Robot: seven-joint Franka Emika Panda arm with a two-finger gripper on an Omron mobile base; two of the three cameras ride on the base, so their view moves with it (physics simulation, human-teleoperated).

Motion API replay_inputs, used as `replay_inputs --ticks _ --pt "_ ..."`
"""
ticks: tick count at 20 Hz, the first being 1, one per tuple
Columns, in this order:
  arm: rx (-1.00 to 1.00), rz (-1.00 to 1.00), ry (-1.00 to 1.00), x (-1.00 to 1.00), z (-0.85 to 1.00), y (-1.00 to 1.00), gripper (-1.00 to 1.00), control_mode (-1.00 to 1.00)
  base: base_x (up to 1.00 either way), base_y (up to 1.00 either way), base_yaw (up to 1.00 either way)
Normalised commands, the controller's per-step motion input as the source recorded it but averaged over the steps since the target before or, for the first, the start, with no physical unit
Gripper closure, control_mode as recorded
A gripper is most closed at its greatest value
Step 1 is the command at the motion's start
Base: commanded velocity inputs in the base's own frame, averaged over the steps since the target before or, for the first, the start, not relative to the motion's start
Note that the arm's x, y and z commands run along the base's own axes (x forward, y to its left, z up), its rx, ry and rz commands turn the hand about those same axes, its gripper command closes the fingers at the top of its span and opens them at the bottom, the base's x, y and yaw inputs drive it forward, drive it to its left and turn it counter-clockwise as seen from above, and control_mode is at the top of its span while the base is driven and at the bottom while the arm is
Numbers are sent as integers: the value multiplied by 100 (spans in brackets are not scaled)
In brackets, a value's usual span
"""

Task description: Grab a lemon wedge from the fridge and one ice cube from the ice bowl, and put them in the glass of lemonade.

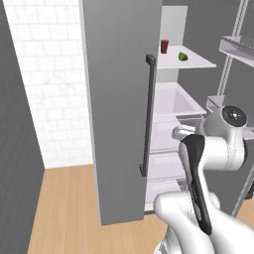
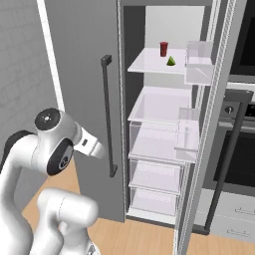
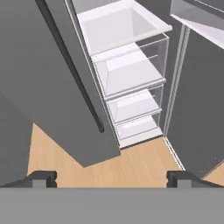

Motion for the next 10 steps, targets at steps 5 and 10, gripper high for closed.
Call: replay_inputs --ticks 5,10 --pt "1 10 -2 -52 0 38 -100 -100 0 0 0" --pt "-17 0 0 -23 0 22 -100 -100 0 0 0"
